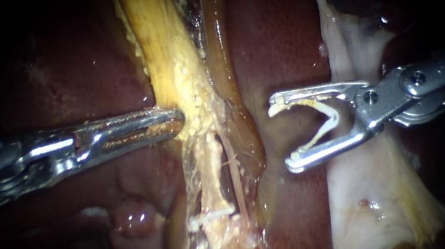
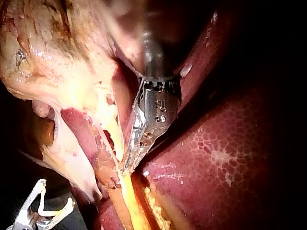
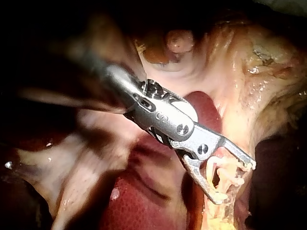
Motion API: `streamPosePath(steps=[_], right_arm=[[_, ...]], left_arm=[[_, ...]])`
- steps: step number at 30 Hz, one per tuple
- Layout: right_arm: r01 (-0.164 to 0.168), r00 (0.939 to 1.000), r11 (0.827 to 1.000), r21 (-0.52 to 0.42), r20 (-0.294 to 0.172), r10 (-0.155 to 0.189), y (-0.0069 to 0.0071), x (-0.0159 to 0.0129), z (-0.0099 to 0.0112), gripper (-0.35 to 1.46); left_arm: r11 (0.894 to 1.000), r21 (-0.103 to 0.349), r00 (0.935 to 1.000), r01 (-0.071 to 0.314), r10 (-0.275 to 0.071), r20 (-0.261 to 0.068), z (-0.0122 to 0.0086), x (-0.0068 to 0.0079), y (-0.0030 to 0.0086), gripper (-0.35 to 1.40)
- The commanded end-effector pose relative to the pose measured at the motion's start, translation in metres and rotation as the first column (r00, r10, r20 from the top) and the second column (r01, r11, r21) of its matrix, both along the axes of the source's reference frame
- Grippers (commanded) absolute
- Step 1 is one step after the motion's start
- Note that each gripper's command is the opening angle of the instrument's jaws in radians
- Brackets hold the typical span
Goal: Clipping second clip left tube
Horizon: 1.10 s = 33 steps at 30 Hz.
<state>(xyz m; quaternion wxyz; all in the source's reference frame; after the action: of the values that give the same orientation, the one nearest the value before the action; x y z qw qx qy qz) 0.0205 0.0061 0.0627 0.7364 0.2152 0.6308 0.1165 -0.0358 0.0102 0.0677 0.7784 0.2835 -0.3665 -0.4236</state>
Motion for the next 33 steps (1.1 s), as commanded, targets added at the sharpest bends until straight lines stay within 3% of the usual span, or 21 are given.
streamPosePath(steps=[1, 8, 16, 22, 33], right_arm=[[0.001, 1.0, 1.0, 0.0, -0.001, -0.001, 0.0, 0.0, 0.0, 0.6], [0.02, 0.9997, 1.0, 0.009, -0.011, -0.02, -0.0015, 0.0013, 0.0015, 0.59], [0.048, 0.9988, 0.994, 0.101, 0.003, -0.049, -0.005, 0.0048, 0.0063, 0.59], [0.073, 0.9957, 0.984, 0.161, 0.046, -0.081, -0.0073, 0.0072, 0.0106, 0.59], [0.088, 0.9892, 0.976, 0.201, 0.098, -0.109, -0.0091, 0.0099, 0.0162, 0.59]], left_arm=[[1.0, 0.0, 1.0, -0.001, 0.001, 0.001, 0.0, 0.0, 0.0, -0.35], [1.0, -0.002, 1.0, 0.005, -0.005, -0.005, -0.0016, 0.0013, 0.0009, -0.35], [0.999, -0.002, 0.9992, 0.035, -0.035, -0.018, -0.0056, 0.0034, 0.0022, -0.35], [0.999, -0.017, 0.9991, 0.04, -0.041, -0.01, -0.0077, 0.0039, 0.0024, -0.35], [0.999, -0.028, 0.9991, 0.041, -0.041, -0.004, -0.0099, 0.0041, 0.0022, -0.35]])
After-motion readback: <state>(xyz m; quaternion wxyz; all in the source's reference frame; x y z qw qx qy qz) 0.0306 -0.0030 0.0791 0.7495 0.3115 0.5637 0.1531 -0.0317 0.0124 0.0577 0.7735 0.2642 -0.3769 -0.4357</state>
